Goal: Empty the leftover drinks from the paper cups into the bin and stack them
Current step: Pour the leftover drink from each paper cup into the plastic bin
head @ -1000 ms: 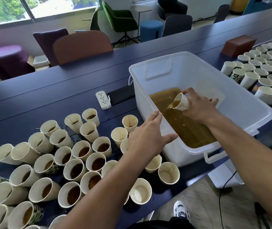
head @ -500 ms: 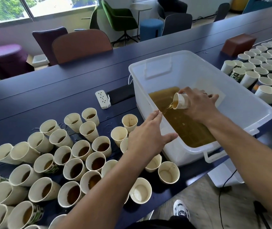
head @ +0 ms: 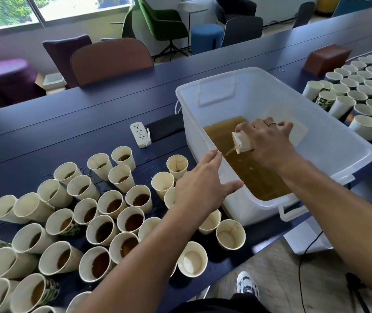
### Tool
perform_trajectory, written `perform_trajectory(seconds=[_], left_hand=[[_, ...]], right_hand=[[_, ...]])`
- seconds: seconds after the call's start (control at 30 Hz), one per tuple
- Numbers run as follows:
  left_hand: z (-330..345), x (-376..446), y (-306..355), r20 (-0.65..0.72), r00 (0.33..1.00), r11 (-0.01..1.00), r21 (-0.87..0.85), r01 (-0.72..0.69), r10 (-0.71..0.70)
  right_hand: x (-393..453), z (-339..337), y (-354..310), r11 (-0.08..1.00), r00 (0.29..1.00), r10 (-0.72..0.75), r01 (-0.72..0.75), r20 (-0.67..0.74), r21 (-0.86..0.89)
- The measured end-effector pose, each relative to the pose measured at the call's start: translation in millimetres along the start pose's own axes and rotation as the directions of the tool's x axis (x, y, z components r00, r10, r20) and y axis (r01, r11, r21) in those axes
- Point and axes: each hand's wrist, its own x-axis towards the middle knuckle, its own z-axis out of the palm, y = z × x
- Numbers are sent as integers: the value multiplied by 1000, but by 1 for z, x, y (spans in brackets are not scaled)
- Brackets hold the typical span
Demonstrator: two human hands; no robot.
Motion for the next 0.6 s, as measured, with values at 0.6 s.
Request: perform_trajectory(seconds=[0.6], left_hand=[[0,-1,-1,-20,1000,999,-29,-15,15]], right_hand=[[-2,-3,-1,998,996,51,-50,68,-24]])
